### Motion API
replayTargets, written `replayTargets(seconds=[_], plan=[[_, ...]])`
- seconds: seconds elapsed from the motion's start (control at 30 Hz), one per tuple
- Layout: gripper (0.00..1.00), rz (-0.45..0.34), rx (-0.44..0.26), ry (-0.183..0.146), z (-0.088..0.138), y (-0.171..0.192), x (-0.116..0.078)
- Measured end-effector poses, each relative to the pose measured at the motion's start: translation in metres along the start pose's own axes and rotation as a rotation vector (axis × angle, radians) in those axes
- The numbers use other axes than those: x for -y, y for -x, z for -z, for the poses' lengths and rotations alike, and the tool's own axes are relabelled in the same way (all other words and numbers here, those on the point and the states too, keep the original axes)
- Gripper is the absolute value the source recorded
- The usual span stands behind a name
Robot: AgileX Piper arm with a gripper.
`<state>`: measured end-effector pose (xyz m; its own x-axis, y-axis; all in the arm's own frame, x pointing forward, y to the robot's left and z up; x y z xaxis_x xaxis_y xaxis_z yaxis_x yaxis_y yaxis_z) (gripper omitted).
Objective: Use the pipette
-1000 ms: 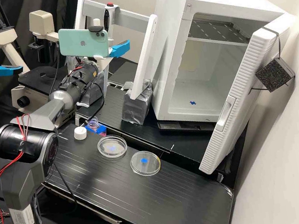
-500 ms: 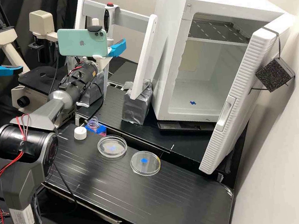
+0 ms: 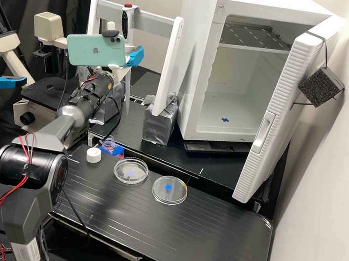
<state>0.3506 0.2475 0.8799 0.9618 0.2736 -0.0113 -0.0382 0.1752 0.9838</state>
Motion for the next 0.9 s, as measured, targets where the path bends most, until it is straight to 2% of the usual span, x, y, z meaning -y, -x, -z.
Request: replayTargets(seconds=[0.4, 0.57, 0.73, 0.9], plan=[[0.00, 0.002, 0.000, 0.000, 0.0000, 0.0000, 0.0002], [0.00, 0.008, 0.000, -0.020, 0.0000, 0.0000, 0.0007], [0.00, 0.013, -0.003, -0.023, 0.0013, -0.0005, -0.0003], [0.00, 0.035, -0.003, -0.058, 0.0038, -0.0015, -0.0019]])
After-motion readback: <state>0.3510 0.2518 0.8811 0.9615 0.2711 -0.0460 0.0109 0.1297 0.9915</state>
